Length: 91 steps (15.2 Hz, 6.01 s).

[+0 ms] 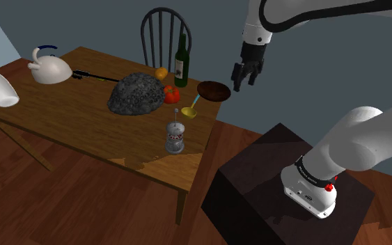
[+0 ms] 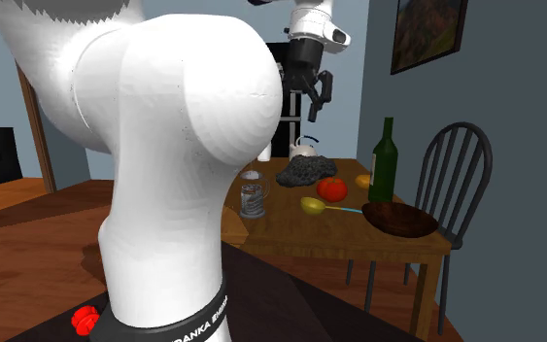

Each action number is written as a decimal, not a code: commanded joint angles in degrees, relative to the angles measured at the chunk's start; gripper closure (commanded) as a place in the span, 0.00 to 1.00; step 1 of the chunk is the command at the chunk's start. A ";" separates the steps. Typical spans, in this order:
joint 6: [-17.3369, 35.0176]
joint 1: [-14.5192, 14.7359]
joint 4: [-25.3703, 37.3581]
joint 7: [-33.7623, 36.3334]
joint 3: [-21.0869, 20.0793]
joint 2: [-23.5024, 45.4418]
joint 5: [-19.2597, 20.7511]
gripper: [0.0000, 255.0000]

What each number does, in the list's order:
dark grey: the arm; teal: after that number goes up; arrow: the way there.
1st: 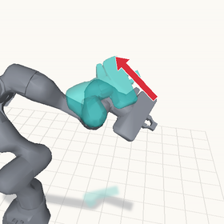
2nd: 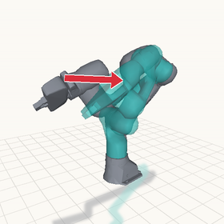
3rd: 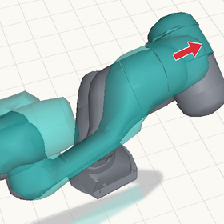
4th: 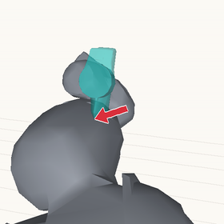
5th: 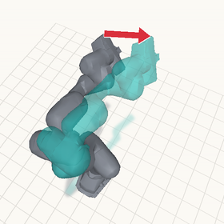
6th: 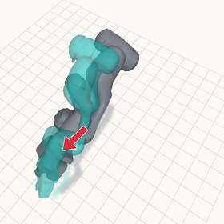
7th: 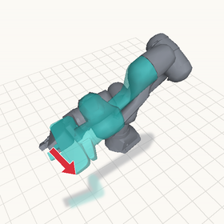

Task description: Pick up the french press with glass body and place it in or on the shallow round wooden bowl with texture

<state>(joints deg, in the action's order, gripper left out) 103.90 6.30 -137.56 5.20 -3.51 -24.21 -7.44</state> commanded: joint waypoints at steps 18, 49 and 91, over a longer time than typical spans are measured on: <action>18.70 7.65 19.48 4.69 -7.92 36.99 -4.39 0.00; 25.30 11.34 28.13 6.47 -9.27 51.65 -3.46 1.00; 3.23 -4.19 40.16 -12.76 -0.93 45.88 -1.91 1.00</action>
<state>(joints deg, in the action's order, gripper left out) 108.01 2.92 -98.21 -6.41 -4.90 21.54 -9.50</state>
